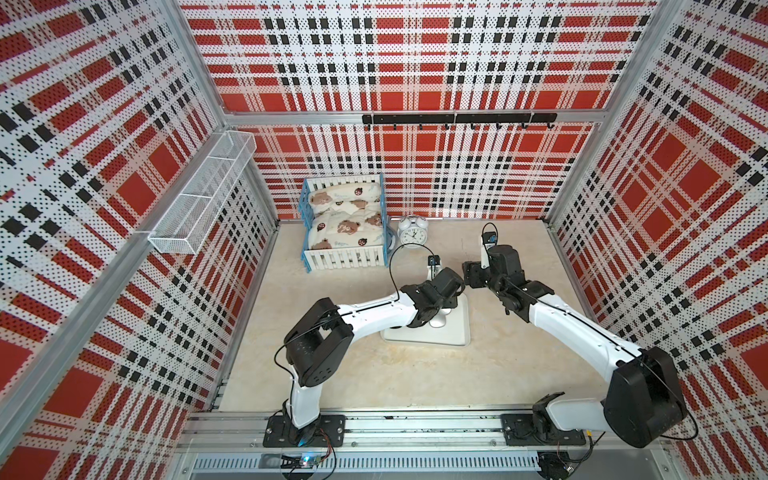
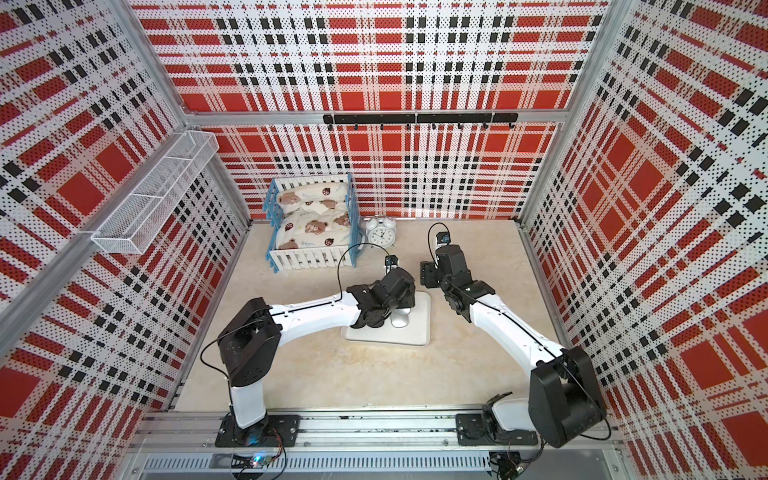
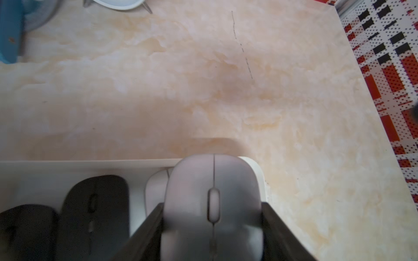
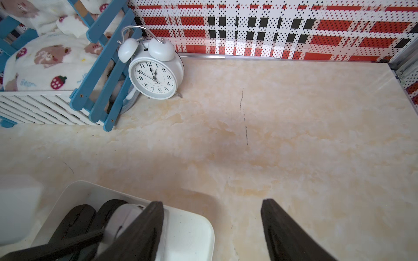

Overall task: Put the mouse in the storage box
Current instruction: Place the mouse in the storage box.

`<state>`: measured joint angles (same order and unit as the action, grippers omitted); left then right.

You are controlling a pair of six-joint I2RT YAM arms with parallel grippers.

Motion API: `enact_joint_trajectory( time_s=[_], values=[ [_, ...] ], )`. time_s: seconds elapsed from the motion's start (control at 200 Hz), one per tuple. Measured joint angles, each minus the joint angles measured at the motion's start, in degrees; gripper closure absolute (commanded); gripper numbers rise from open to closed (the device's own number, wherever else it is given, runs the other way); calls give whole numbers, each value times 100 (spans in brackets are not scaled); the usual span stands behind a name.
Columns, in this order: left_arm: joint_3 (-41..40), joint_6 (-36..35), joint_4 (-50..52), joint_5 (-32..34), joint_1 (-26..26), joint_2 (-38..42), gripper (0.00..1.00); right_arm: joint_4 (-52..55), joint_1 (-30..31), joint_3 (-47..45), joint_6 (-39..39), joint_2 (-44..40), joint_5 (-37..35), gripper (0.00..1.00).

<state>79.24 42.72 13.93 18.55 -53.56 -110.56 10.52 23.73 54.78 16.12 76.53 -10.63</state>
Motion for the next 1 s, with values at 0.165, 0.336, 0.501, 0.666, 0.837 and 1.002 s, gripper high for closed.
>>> enact_joint_trajectory(
  time_s=[0.165,0.336,0.501,0.666,0.837,1.002],
  values=[
    [0,17,-358,-299,-17,-249,50,-17,-79,-210,-13,-240,-111,25],
    [-46,83,-621,-605,-24,-428,50,-28,-133,-409,-15,-413,-170,24],
    [-144,138,-752,-767,-68,-457,50,-98,-175,-417,-20,-476,-212,24],
    [-345,203,-793,-833,-92,-461,49,-125,-186,-417,-22,-487,-216,24],
    [-350,208,-824,-916,-90,-555,49,-164,-190,-417,-22,-487,-214,24],
    [-350,208,-890,-933,-79,-623,48,-186,-190,-417,-20,-487,-210,24]
  ],
)
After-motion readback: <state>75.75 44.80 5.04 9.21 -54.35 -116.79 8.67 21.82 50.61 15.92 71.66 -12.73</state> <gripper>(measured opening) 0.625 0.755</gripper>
